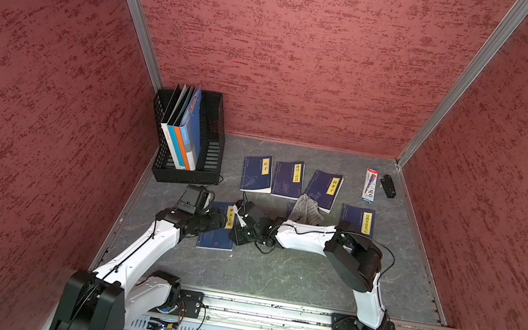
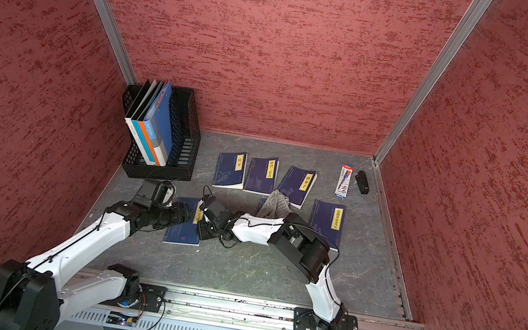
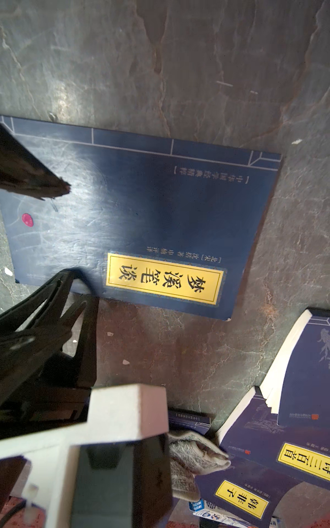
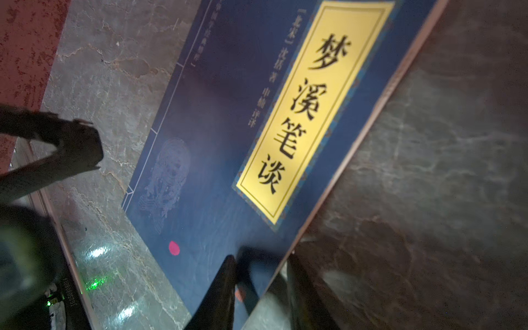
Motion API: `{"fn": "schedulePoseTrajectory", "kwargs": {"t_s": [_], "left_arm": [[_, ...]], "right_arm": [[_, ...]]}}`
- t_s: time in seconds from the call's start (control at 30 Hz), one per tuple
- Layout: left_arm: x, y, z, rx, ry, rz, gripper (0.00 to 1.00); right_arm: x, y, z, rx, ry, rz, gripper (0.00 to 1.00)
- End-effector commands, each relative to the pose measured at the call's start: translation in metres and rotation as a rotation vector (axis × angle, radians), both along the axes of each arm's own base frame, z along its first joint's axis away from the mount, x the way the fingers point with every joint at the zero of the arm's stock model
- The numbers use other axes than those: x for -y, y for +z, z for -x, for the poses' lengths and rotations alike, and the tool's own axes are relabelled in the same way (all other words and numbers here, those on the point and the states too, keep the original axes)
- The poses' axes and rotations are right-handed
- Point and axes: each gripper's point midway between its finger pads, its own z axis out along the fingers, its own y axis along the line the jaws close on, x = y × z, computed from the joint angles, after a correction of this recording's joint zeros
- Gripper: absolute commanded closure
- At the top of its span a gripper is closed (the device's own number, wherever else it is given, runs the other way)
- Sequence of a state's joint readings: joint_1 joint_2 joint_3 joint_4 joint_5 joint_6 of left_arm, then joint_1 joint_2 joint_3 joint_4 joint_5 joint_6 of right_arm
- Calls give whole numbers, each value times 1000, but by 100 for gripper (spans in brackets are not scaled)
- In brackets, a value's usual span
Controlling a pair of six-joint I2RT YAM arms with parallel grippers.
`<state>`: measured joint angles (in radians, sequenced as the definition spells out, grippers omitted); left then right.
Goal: Wipe the cover of the book
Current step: Move the book to the center of the board.
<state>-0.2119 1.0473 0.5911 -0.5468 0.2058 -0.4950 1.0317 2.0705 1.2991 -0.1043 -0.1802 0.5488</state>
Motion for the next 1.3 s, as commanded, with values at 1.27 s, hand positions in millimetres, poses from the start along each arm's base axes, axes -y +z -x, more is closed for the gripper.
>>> {"fn": "schedulePoseTrajectory", "kwargs": {"t_s": [1.27], "left_arm": [[104,12,-40,77,-302,-60,15]], "right_arm": [[274,-16,-63,34,-553,320,35]]}}
